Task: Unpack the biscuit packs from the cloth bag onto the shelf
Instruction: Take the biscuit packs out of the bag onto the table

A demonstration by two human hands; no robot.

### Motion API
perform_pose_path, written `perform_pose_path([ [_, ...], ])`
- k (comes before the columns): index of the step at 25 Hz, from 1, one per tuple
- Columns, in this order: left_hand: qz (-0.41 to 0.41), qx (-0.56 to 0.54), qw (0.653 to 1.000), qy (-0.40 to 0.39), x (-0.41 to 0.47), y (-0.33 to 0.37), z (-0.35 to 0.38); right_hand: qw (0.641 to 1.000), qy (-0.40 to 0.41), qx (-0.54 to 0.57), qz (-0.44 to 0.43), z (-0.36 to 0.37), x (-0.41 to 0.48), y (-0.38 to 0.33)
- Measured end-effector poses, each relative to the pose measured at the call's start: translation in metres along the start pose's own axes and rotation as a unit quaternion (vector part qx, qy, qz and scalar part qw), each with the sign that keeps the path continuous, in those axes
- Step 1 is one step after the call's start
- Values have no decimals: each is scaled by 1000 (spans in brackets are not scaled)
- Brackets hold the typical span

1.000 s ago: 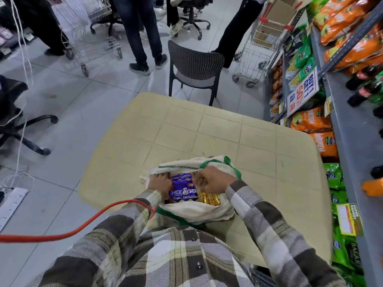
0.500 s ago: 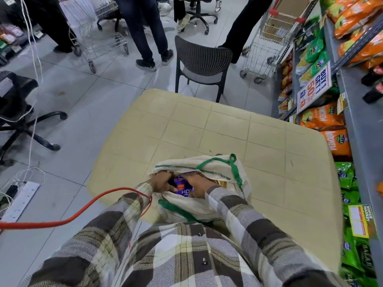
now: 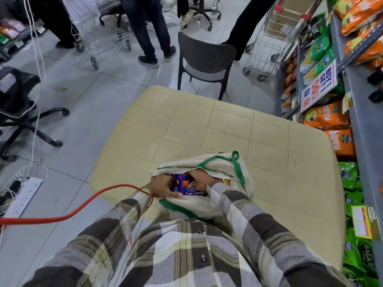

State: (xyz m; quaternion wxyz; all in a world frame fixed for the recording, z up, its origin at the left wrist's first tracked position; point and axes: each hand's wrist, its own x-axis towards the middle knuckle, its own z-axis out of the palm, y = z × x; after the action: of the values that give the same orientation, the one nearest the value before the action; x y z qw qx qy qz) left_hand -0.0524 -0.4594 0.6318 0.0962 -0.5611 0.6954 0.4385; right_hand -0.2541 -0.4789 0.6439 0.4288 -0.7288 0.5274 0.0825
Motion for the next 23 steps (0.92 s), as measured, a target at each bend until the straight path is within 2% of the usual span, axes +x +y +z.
perform_pose_path([
  [3,8,-56,997,61,-3,16,3,1000,15,13,-17,-10,-6,1],
  [6,57,-112,987,99,-11,40,-6,994,68,64,-49,-20,-19,2],
  [9,107,-140,979,98,-22,50,-24,974,134,165,-85,-31,-37,-1],
  [12,95,-214,970,73,-28,35,-39,955,180,223,-76,-34,-52,5],
  [15,74,-372,924,53,-45,12,-50,969,166,172,-62,-33,-66,15],
  [18,52,-522,848,69,-66,0,-55,968,135,203,-65,-27,-76,17],
  [20,55,-597,796,86,-74,1,-58,932,136,332,-56,-24,-79,7],
  [23,63,-640,758,114,-74,4,-61,830,159,534,-39,-27,-78,-13],
])
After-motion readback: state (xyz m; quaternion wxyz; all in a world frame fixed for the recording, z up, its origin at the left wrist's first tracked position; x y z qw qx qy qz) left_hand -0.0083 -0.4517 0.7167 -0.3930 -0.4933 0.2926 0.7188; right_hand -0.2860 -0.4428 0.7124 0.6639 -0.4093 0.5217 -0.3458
